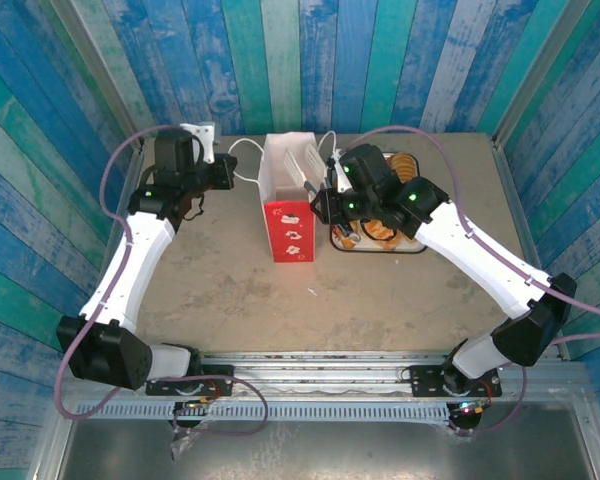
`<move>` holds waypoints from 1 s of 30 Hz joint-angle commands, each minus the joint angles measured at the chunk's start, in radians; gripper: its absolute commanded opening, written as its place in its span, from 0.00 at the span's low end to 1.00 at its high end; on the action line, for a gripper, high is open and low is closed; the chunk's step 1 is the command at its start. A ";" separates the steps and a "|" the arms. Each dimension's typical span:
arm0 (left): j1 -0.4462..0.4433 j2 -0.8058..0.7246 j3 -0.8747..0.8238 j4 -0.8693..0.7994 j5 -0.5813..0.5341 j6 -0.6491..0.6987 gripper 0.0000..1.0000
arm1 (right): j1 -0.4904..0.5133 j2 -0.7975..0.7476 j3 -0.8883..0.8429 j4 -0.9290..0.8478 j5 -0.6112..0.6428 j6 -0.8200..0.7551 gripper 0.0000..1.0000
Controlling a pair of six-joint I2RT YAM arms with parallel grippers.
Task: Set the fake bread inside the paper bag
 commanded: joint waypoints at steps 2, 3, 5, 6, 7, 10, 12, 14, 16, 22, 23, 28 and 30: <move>0.003 -0.056 -0.008 0.049 0.058 -0.025 0.12 | -0.006 -0.036 0.053 0.095 -0.040 -0.012 0.49; 0.003 -0.056 -0.004 0.051 0.068 -0.032 0.12 | -0.005 -0.042 0.058 0.111 -0.052 -0.013 0.49; 0.003 -0.055 0.003 0.055 0.085 -0.038 0.13 | -0.007 -0.050 0.072 0.136 -0.076 -0.013 0.49; 0.003 -0.055 0.006 0.057 0.092 -0.043 0.13 | -0.007 -0.052 0.085 0.144 -0.087 -0.014 0.49; 0.003 -0.056 0.007 0.062 0.098 -0.049 0.14 | -0.008 -0.053 0.097 0.149 -0.095 -0.012 0.48; 0.003 -0.056 0.010 0.076 0.118 -0.062 0.24 | -0.014 -0.052 0.146 0.155 -0.119 -0.016 0.48; 0.003 -0.056 0.018 0.077 0.123 -0.054 0.32 | -0.018 -0.053 0.177 0.160 -0.130 -0.018 0.48; 0.003 -0.086 0.024 0.074 0.104 -0.041 0.43 | -0.022 -0.057 0.206 0.170 -0.145 -0.018 0.48; 0.003 -0.105 0.020 0.075 0.085 -0.023 0.55 | -0.030 -0.062 0.229 0.182 -0.165 -0.018 0.48; 0.003 -0.201 -0.034 0.103 0.005 0.033 0.80 | -0.068 -0.083 0.280 0.195 -0.210 0.006 0.48; 0.003 -0.224 -0.052 0.116 -0.012 0.039 0.82 | -0.075 -0.088 0.286 0.196 -0.212 0.007 0.48; 0.003 -0.343 -0.138 0.146 -0.084 0.066 0.98 | -0.128 -0.133 0.297 0.184 -0.207 0.013 0.47; 0.003 -0.387 -0.172 0.147 -0.100 0.069 0.95 | -0.149 -0.156 0.294 0.168 -0.191 0.009 0.47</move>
